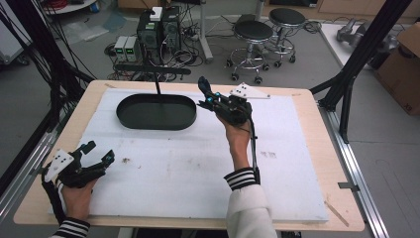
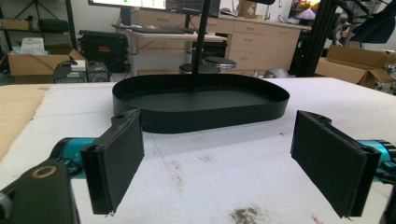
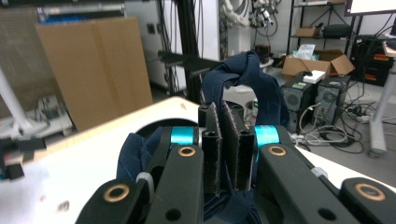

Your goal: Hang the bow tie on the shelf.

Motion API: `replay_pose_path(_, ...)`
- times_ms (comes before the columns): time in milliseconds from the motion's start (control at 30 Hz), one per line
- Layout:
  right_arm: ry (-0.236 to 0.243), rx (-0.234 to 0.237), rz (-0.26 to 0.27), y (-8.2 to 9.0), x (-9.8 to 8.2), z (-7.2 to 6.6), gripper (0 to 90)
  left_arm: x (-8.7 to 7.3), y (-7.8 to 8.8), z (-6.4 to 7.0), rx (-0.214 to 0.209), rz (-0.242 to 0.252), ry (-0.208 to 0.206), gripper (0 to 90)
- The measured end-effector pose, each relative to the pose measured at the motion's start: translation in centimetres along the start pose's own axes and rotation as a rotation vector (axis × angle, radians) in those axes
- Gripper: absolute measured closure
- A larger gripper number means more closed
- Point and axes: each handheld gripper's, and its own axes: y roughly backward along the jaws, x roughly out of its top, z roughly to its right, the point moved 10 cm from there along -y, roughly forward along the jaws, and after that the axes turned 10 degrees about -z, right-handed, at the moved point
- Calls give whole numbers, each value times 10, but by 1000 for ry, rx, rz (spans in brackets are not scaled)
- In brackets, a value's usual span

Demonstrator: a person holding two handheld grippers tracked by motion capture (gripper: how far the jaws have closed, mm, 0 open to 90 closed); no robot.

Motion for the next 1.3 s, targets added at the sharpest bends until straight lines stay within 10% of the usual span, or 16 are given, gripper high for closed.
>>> replay_pose_path(300, -41, 18, 31, -12, 16, 8, 858, 0, 0, 0, -1, 2, 2, 174)
replay_pose_path(700, 53, -11, -53, -36, 21, 6, 858, 0, 0, -1, 0, 2, 5, 174)
replay_pose_path(1300, 68, 15, -79, -81, 33, -2, 857, 0, 0, -1, -2, 4, 7, 174)
